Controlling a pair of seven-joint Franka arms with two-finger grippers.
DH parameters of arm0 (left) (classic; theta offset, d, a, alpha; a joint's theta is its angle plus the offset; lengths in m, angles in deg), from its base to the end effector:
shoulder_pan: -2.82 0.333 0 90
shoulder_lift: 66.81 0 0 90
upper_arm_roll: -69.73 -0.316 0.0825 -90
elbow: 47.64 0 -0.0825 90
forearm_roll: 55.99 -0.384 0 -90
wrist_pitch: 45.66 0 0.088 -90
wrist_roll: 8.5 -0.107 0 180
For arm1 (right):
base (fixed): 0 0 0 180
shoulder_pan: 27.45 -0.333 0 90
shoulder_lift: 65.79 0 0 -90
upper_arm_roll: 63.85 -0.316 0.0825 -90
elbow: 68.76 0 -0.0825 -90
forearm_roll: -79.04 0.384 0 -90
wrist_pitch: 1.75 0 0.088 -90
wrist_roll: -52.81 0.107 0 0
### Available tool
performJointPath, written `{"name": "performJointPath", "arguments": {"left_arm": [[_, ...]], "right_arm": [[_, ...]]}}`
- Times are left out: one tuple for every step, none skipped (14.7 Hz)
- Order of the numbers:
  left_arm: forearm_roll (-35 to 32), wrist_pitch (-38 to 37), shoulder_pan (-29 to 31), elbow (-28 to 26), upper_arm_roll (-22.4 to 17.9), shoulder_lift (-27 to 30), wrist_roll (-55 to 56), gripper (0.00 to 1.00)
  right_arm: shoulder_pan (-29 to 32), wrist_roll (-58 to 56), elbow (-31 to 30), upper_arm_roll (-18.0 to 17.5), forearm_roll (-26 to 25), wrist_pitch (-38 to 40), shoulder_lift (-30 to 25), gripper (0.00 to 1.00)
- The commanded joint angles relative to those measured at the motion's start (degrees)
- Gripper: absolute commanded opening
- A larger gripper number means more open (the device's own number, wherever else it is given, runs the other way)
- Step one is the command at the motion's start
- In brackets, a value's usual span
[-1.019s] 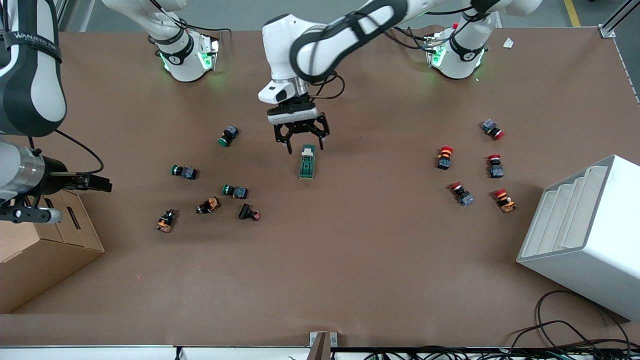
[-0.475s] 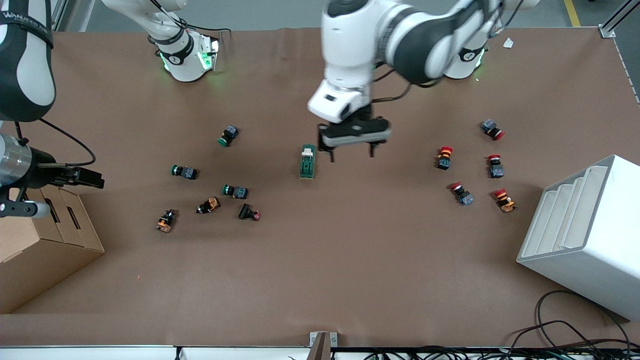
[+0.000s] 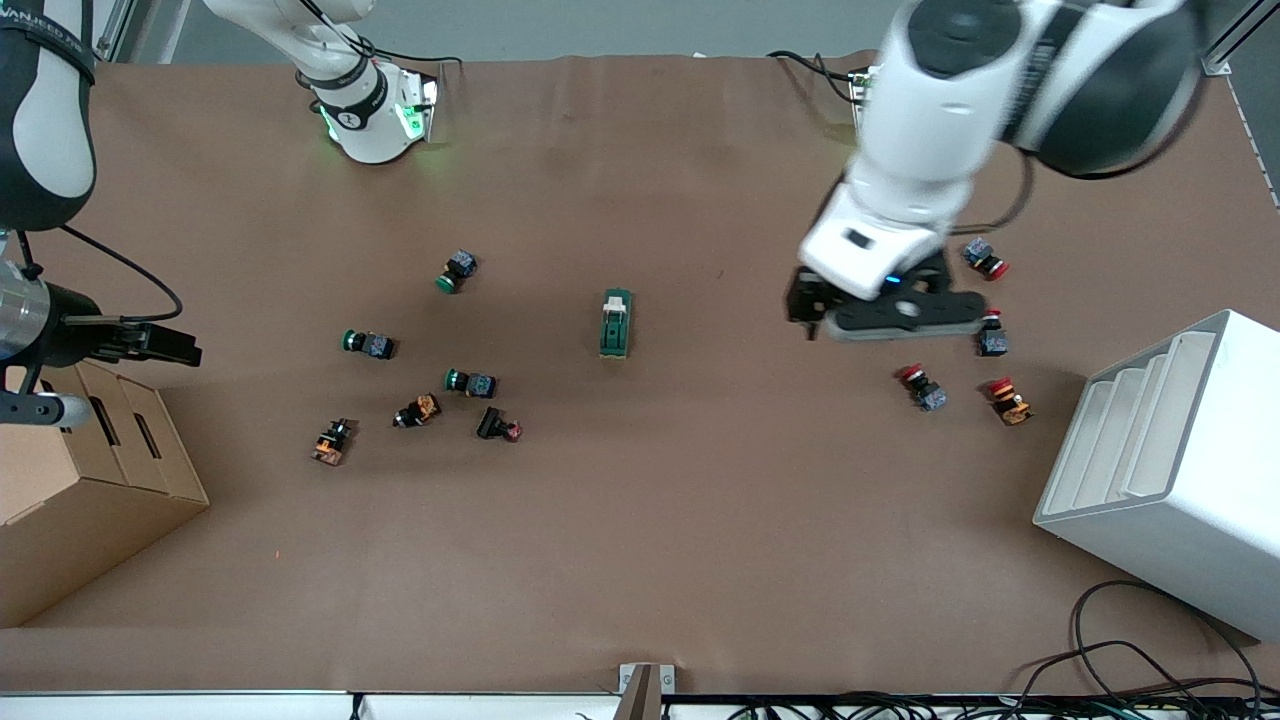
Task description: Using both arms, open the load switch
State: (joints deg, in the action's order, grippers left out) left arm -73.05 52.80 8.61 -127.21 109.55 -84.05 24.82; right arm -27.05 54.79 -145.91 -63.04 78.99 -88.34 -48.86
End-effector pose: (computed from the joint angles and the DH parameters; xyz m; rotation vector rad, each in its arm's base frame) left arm 0.5786 -0.2823 0.5799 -3.0985 0.0160 -0.2156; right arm 0.6330 -0.0122 0.5487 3.1278 -0.0865 -0.2047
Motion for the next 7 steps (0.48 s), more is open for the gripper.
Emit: {"name": "performJointPath", "arguments": {"left_arm": [[7.55,-2.39,4.58,-0.75,-3.32,5.36,-13.66,1.00],[9.83,-5.09,2.84,-0.75,-8.83,7.55,-18.07,1.00],[12.90,-7.30,-1.26,-0.84,-15.32,9.40,-21.50,1.00],[15.28,-9.75,-4.96,-1.45,-22.18,10.98,-24.15,1.00],[16.96,-11.78,-7.52,-2.33,-26.86,12.57,-26.35,1.00],[17.76,-12.58,-8.68,-3.38,-29.77,13.97,-28.90,1.00],[17.77,-13.03,-9.12,-4.70,-31.46,15.55,-31.18,1.00]], "right_arm": [[0.66,0.48,0.51,-0.64,0.31,1.07,-0.85,1.00],[0.57,0.48,0.51,-0.64,0.40,1.51,-1.11,1.00],[0.57,0.57,0.25,-0.73,0.48,3.08,-2.68,1.00],[0.40,0.66,-0.54,-0.73,0.49,3.61,-3.83,1.00],[0.40,0.75,-1.59,-0.73,0.49,3.79,-4.71,1.00],[0.57,0.75,-3.78,-0.73,0.57,3.79,-6.89,1.00],[0.66,0.66,-7.10,-0.64,0.66,3.19,-9.61,1.00]]}}
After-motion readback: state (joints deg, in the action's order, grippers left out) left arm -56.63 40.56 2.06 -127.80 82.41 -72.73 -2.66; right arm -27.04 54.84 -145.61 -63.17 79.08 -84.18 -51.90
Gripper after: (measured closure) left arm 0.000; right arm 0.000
